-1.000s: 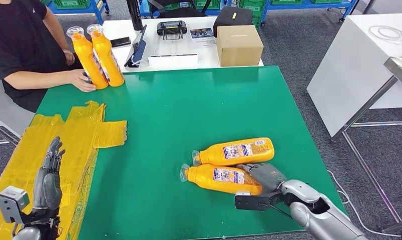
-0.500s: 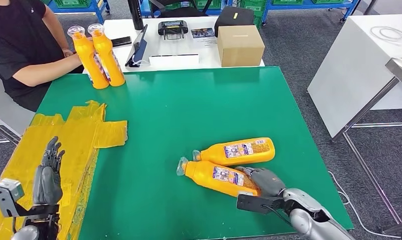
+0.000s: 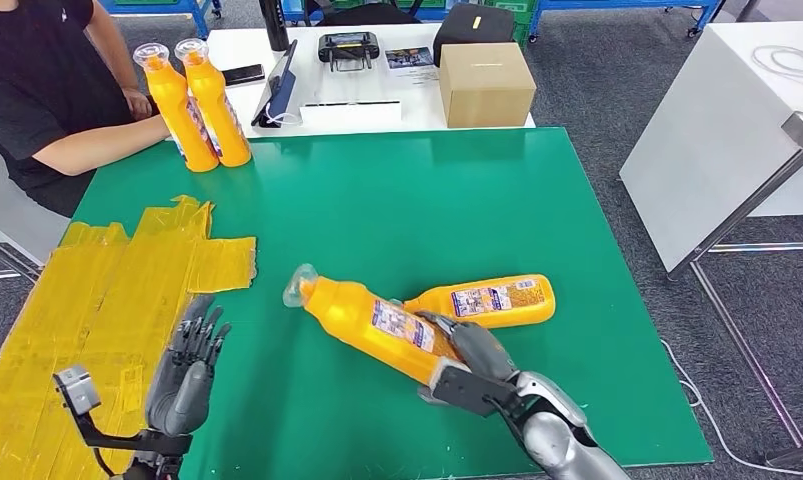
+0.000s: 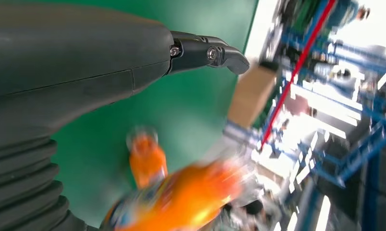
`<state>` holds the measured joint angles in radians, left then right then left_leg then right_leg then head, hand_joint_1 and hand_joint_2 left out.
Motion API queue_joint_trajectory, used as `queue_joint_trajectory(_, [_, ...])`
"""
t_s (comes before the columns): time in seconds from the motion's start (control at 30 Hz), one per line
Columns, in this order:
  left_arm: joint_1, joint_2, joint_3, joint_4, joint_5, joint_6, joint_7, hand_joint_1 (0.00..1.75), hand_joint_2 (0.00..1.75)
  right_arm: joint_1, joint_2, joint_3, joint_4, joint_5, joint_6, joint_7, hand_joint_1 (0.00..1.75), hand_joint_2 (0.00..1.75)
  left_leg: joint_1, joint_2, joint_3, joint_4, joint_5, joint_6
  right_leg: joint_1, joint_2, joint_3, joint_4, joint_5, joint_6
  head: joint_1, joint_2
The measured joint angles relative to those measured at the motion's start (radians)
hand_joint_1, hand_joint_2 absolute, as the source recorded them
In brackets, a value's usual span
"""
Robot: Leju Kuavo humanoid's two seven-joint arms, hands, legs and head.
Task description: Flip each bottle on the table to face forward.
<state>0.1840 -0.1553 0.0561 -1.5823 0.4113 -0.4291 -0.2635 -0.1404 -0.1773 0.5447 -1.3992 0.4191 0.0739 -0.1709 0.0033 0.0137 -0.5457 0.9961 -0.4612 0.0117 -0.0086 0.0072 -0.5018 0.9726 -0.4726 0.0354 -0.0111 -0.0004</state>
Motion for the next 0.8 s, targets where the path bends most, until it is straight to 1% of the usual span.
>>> queue_joint_trajectory(0.17, [-0.013,-0.009,-0.122,-0.001,0.061,-0.004,0.010,0.00,1.75,-0.093,0.101,0.021,0.047,-0.006,-0.013,0.002,1.75,1.75,0.000,0.000,-0.001,0.000,0.000,0.000,0.000,-0.001,-0.001,0.000,0.000,0.000,0.000,0.000])
queue_joint_trajectory(0.33, [-0.039,-0.011,-0.202,0.003,0.083,-0.004,0.017,0.00,1.75,-0.143,0.167,0.053,0.098,-0.009,-0.019,0.002,1.75,1.75,0.000,-0.001,-0.004,0.000,0.000,0.000,0.000,-0.001,-0.003,0.000,0.000,0.000,0.000,0.000])
queue_joint_trajectory(0.5, [-0.047,-0.012,-0.233,0.007,0.085,-0.003,0.017,0.00,1.75,-0.157,0.198,0.067,0.124,-0.010,-0.023,0.002,1.75,1.75,0.000,-0.002,-0.006,0.000,0.000,0.000,0.000,-0.002,-0.005,0.000,0.000,0.000,0.000,0.000])
queue_joint_trajectory(0.8, [-0.048,-0.012,-0.246,0.008,0.088,-0.003,0.017,0.00,1.75,-0.166,0.211,0.068,0.148,-0.011,-0.025,0.002,1.75,1.75,0.000,-0.002,-0.006,0.000,0.000,0.000,0.000,-0.002,-0.005,0.000,0.000,0.000,0.000,0.000])
